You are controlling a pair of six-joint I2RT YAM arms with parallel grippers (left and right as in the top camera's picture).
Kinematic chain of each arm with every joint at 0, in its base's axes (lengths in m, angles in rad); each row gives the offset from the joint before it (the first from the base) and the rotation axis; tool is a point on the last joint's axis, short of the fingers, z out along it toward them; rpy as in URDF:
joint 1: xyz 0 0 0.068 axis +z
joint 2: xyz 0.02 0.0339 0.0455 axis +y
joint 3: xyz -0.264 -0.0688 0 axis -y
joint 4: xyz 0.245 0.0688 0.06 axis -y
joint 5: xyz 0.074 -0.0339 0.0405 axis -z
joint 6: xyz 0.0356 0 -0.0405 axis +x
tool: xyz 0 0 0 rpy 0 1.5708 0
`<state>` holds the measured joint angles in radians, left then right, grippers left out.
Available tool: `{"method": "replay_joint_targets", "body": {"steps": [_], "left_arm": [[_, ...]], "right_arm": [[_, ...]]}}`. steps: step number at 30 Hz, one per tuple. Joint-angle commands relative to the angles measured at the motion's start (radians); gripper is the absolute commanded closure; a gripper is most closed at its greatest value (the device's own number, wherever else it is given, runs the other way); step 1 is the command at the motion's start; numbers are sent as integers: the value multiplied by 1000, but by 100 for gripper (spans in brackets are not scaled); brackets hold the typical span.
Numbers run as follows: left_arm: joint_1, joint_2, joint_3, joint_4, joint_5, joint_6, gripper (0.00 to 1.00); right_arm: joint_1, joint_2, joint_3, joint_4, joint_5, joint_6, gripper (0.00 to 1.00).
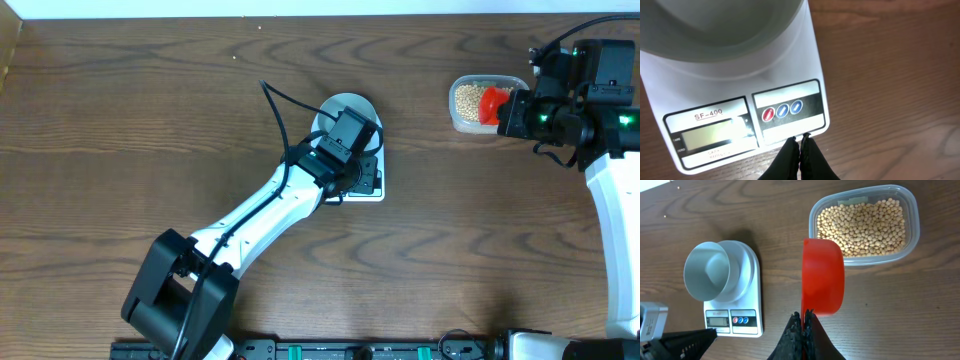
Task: Scoop item into bowl and weigh 50g on scale
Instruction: 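Raise the left gripper back from the scale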
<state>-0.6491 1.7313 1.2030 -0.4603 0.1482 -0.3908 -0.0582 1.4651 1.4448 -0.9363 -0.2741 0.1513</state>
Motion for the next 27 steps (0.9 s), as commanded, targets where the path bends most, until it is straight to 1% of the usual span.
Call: {"method": "replay_joint_targets", "body": {"steps": [1, 21, 27], "left_arm": [[0, 0, 7, -13, -6, 39, 93], [0, -2, 7, -13, -6, 39, 93], [17, -50, 8, -14, -3, 39, 93]], "right_arm": [[-4, -12, 13, 6, 14, -11, 99], [-4, -12, 13, 20, 13, -11, 99], [-3, -12, 13, 20, 13, -11, 99]]}}
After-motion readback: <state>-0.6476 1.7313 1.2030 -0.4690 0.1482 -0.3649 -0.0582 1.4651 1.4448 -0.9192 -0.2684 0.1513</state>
